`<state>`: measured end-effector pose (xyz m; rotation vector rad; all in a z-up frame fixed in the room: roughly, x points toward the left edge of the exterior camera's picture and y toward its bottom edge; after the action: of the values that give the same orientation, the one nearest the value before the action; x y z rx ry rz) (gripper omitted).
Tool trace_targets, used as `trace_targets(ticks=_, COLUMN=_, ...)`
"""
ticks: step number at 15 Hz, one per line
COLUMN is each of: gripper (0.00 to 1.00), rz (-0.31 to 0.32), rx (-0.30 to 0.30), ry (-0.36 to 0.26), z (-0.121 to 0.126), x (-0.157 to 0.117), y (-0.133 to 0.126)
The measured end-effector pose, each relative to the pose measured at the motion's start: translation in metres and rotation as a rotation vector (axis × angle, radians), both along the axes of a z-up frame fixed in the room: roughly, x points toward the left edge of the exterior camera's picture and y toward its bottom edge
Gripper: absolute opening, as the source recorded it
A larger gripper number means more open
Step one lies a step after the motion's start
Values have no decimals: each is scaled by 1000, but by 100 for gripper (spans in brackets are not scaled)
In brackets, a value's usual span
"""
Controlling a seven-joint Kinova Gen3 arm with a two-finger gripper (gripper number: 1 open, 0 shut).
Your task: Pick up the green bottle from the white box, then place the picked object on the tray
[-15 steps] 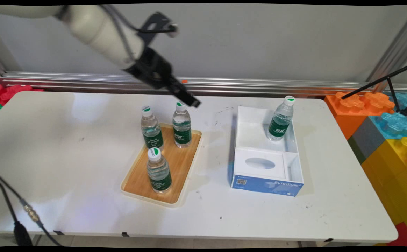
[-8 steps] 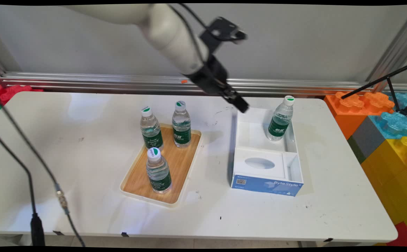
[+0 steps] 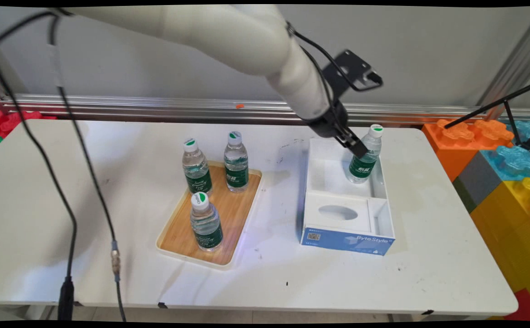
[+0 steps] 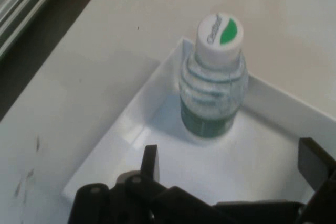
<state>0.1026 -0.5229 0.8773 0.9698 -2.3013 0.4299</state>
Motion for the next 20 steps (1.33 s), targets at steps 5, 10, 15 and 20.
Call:
trace_targets(ticks=5, gripper=100, rz=-43, rx=-40, ry=-16, z=-46, x=-32, y=-28)
trace_targets(ticks=10, gripper=100, rz=-70, rx=-77, ry=-21, z=-73, x=-47, y=-47)
trace_targets(ticks=15, gripper=0, rz=-99, rx=-104, ry=-28, z=-91, x=-57, y=-55)
trace_targets(ticks=20, gripper=0, rz=-110, rx=-104, ry=-38, z=-90, x=-58, y=-50)
